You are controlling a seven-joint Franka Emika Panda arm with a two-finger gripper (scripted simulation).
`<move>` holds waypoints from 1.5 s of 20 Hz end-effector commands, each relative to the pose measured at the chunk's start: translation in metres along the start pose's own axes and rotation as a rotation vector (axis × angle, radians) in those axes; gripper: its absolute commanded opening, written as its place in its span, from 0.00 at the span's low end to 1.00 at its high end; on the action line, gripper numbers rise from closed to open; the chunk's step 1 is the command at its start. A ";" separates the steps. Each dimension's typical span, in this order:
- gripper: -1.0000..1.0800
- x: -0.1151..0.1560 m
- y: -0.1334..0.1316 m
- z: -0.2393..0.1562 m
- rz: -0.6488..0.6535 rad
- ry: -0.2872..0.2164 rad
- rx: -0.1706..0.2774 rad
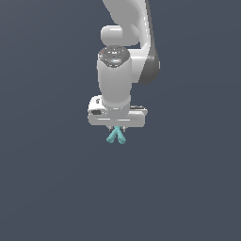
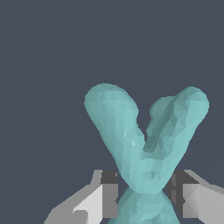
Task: Pick up the object and move it to a goal position.
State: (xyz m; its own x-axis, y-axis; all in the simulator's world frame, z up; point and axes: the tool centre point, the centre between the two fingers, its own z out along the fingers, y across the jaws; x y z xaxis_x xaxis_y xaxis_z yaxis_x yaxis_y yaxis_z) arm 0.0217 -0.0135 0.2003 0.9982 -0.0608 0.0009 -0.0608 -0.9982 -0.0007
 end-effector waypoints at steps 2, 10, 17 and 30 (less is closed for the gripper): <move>0.00 0.014 0.016 -0.033 -0.001 -0.001 0.000; 0.00 0.041 0.045 -0.093 -0.001 -0.001 0.000; 0.00 0.060 0.065 -0.132 -0.001 -0.001 0.000; 0.00 0.086 0.089 -0.183 -0.001 -0.001 -0.001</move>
State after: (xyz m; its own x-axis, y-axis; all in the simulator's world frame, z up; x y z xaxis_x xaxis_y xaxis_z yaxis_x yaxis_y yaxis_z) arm 0.0999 -0.1053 0.3787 0.9982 -0.0603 0.0003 -0.0603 -0.9982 -0.0002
